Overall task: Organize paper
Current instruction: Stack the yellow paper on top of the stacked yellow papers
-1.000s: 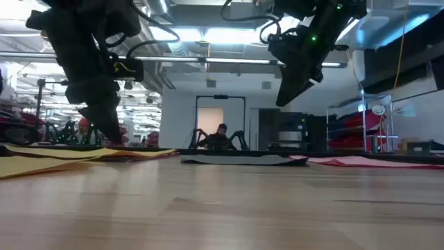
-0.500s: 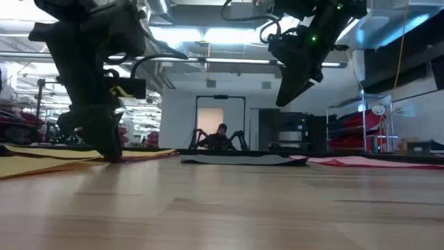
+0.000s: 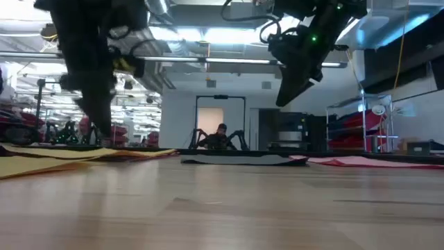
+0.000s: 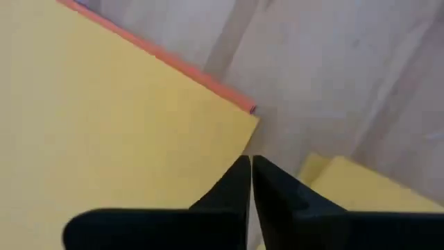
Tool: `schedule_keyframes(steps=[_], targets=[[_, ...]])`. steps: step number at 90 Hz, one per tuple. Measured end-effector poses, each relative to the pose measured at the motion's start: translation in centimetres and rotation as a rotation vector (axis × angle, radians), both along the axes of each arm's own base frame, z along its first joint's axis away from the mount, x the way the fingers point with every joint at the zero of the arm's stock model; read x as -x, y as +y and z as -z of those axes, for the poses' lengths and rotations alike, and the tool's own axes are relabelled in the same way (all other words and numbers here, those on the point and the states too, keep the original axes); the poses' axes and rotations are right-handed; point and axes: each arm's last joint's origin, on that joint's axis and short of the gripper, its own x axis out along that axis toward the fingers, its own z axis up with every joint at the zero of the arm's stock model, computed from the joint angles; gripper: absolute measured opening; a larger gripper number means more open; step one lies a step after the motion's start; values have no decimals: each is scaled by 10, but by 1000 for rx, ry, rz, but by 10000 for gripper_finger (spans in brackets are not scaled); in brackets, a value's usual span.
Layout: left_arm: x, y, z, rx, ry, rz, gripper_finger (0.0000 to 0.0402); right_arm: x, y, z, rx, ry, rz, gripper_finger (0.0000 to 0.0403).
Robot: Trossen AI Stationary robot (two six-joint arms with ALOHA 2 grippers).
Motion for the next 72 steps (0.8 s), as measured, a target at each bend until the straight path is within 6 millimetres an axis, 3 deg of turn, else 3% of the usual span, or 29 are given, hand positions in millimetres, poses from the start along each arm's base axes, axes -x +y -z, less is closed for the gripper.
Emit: schedule_keyframes(steps=[17, 48, 72], targets=[[-2, -10, -18, 25, -84, 17, 0, 0, 0, 0, 22, 11, -18, 69], [-10, -11, -6, 80, -174, -10, 28, -2, -2, -2, 69, -11, 8, 69], [-10, -22, -26, 185, -230, 14, 2, -15, 1, -9, 15, -142, -132, 69]])
